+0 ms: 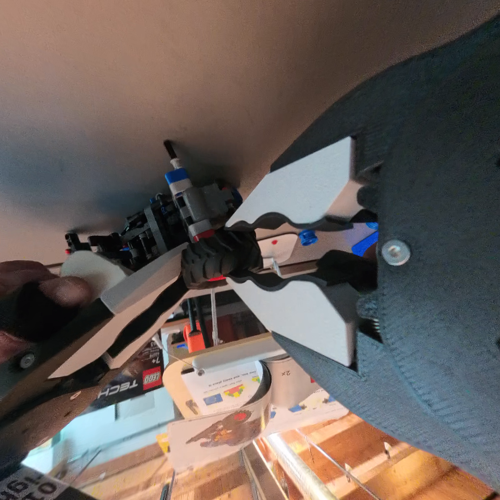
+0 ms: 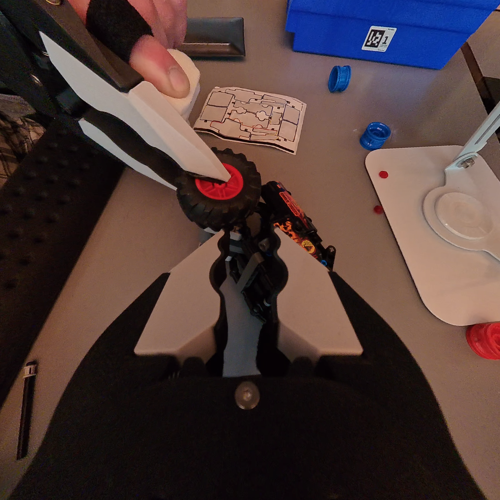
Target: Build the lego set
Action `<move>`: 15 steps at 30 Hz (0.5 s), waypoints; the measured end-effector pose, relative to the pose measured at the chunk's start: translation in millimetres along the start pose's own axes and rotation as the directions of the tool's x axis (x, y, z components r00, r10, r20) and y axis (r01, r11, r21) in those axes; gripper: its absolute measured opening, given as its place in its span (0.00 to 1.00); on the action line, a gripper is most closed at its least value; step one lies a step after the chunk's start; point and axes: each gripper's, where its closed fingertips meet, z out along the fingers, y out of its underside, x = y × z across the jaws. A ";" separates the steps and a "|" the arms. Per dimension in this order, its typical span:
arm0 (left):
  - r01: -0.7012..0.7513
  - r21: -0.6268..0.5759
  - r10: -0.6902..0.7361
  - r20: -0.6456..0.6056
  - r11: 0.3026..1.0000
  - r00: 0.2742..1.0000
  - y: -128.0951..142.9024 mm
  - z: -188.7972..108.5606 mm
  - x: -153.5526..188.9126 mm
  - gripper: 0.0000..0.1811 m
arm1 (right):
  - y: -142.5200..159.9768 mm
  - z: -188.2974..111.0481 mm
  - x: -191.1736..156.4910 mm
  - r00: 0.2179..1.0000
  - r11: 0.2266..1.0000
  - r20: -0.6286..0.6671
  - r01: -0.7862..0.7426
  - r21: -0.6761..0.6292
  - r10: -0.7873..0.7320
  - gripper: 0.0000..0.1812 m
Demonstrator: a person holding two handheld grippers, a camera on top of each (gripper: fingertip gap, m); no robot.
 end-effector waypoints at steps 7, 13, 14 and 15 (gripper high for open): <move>0.216 0.125 -0.204 -0.101 0.968 0.974 -6.7 -2.3 1.6 0.15 | 1.6 -8.3 5.5 1.000 1.000 -0.028 -0.007 -0.012 0.006 0.13; 0.225 0.139 -0.208 -0.130 0.964 0.970 -12.8 -1.8 6.5 0.16 | -23.7 -25.9 3.6 0.997 0.997 -0.070 0.037 0.063 -0.032 0.15; 0.239 0.138 -0.222 -0.130 0.961 0.966 -13.8 -1.9 7.2 0.16 | -24.7 -26.9 2.9 0.997 0.997 -0.072 0.041 0.065 -0.036 0.15; 0.219 0.146 -0.204 -0.108 0.965 0.973 -14.7 -2.4 7.0 0.16 | -25.7 -27.3 1.8 0.997 0.997 -0.070 0.043 0.067 -0.038 0.15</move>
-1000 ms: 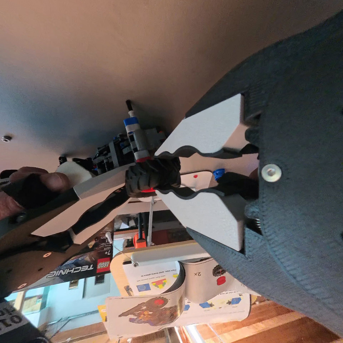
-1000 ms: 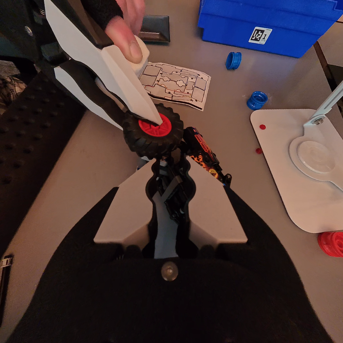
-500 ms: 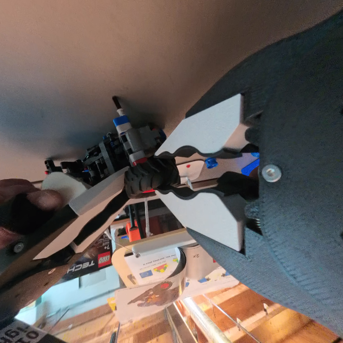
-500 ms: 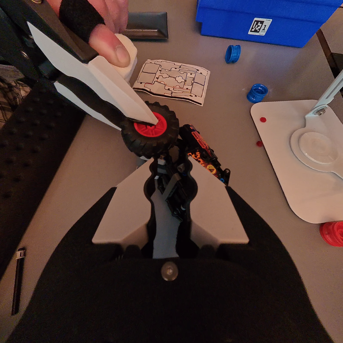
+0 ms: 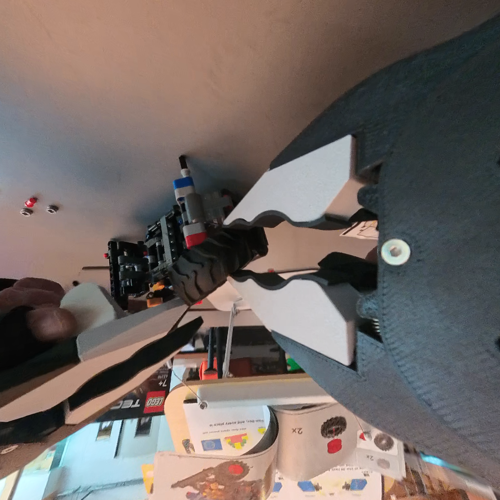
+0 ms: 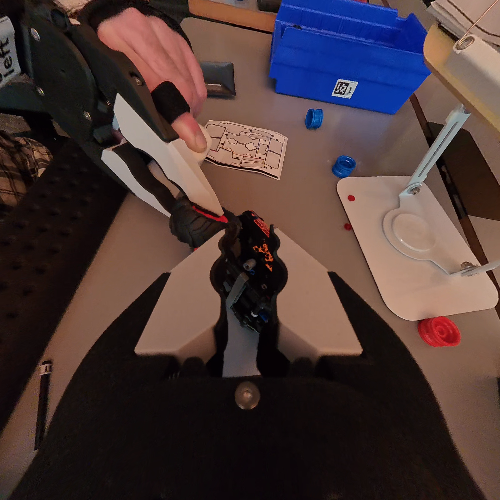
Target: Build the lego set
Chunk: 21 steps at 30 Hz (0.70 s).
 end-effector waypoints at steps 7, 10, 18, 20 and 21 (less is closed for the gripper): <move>-0.028 -0.021 0.029 0.044 0.999 0.999 -7.2 0.7 -0.1 0.16 | -2.0 -5.3 -3.6 1.000 1.000 0.010 0.010 -0.002 -0.010 0.16; -0.106 -0.049 0.109 0.066 0.993 0.992 -6.6 0.9 -2.2 0.16 | -6.8 -8.9 -5.2 1.000 1.000 0.019 -0.009 0.012 0.009 0.18; -0.288 -0.100 0.299 0.111 0.952 0.948 -13.5 1.6 -2.7 0.16 | -1.2 -1.8 -33.6 0.991 0.997 0.137 0.011 -0.070 -0.001 0.04; -0.307 -0.109 0.319 0.117 0.946 0.941 -14.0 2.3 -3.5 0.16 | 1.4 -2.5 -37.7 0.987 0.997 0.158 0.005 -0.080 0.008 0.00; -0.318 -0.108 0.330 0.129 0.942 0.935 -15.2 2.3 -5.3 0.15 | 4.1 -2.1 -41.0 0.985 0.996 0.172 0.002 -0.094 0.014 0.00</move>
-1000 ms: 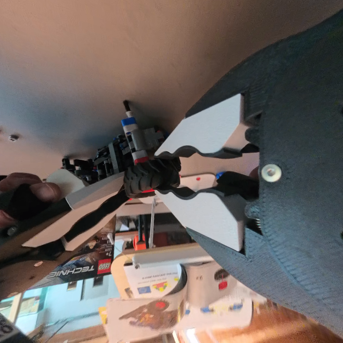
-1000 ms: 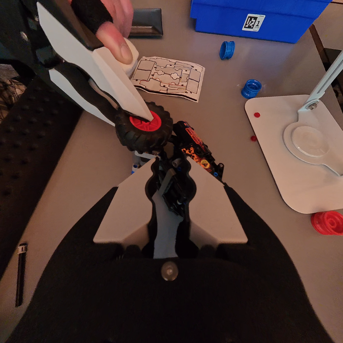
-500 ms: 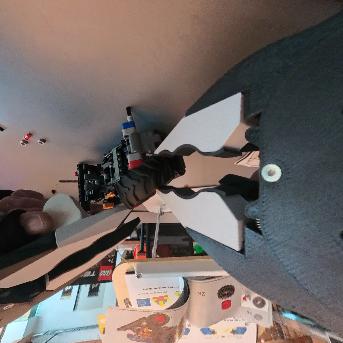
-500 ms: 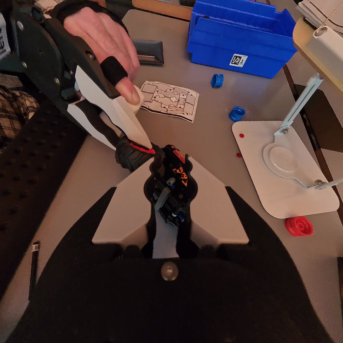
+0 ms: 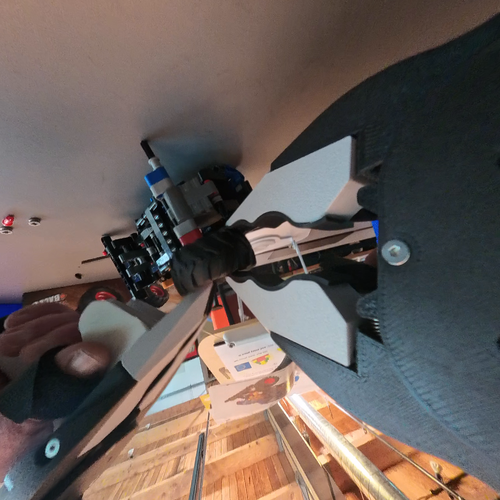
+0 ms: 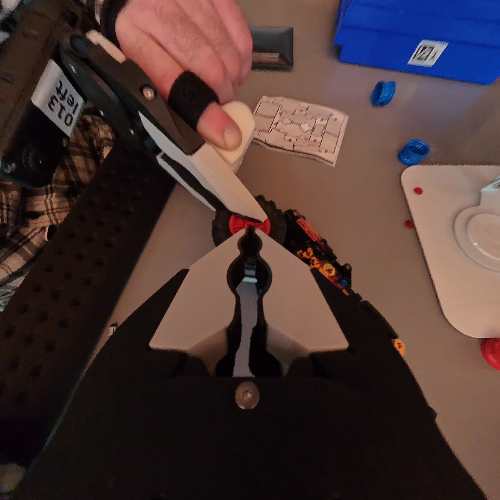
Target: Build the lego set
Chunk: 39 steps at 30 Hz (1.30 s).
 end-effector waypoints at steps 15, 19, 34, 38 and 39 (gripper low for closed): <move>0.179 0.068 -0.178 -0.021 0.981 0.984 -7.4 -5.2 3.4 0.15 | 5.3 2.6 -3.6 0.996 0.995 0.013 -0.093 -0.044 0.093 0.00; 0.193 0.039 -0.192 -0.020 0.980 0.981 -5.8 -6.4 5.4 0.15 | 5.5 4.5 -3.5 0.995 0.994 0.019 -0.097 -0.045 0.098 0.00; 0.388 0.159 -0.393 -0.001 0.908 0.920 -19.5 -14.1 -0.5 0.15 | 3.3 -0.9 -5.1 0.997 0.996 0.018 -0.067 -0.054 0.069 0.00; 0.444 0.189 -0.450 -0.008 0.876 0.893 -20.4 -13.0 -0.2 0.14 | 2.6 -1.0 -6.7 0.997 0.995 0.018 -0.073 -0.063 0.075 0.00; 0.446 0.186 -0.453 -0.008 0.875 0.892 -21.8 -12.5 -0.4 0.14 | 3.0 -0.1 -6.2 0.997 0.995 0.015 -0.075 -0.066 0.076 0.00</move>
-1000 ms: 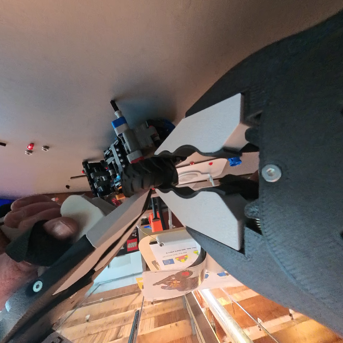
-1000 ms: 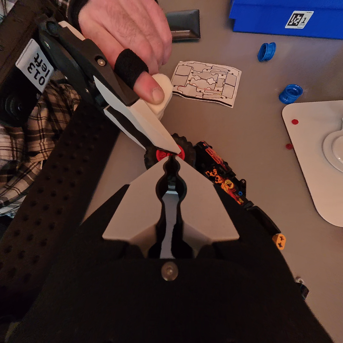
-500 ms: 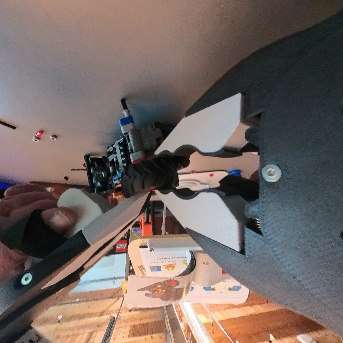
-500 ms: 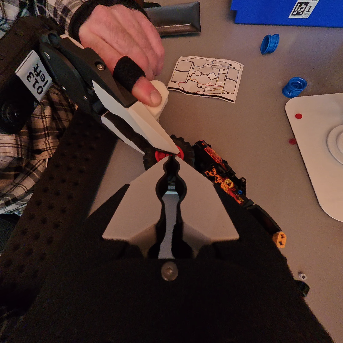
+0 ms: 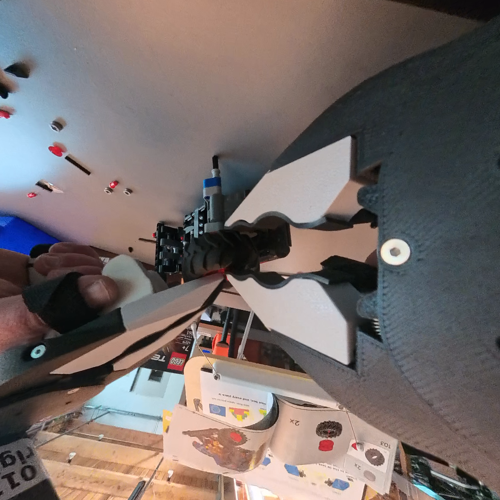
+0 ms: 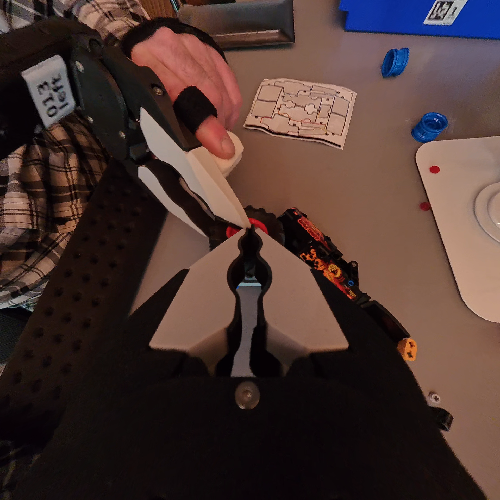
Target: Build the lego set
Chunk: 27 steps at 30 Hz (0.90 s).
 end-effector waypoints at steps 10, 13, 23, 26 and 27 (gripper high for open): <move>-0.027 -0.043 0.021 -0.127 0.999 0.992 -2.1 7.4 10.7 0.14 | 13.6 3.4 -0.6 0.989 0.992 0.081 -0.122 0.014 0.120 0.00; -0.054 -0.036 0.050 -0.107 0.998 0.993 -4.3 8.0 11.0 0.14 | 13.0 4.5 1.0 0.995 0.996 0.050 -0.088 0.002 0.088 0.00; -0.059 0.000 0.059 -0.066 0.998 0.996 -6.1 8.2 8.5 0.16 | 13.4 -14.5 8.7 0.993 0.993 0.028 -0.117 0.034 0.116 0.05; -0.059 0.003 0.059 -0.068 0.998 0.996 -6.0 7.8 8.7 0.16 | 14.9 -16.4 8.3 0.992 0.992 0.029 -0.121 0.035 0.120 0.07; -0.062 0.004 0.063 -0.069 0.998 0.996 -5.2 7.4 8.0 0.15 | 15.1 -16.4 7.8 0.992 0.991 0.034 -0.126 0.036 0.125 0.07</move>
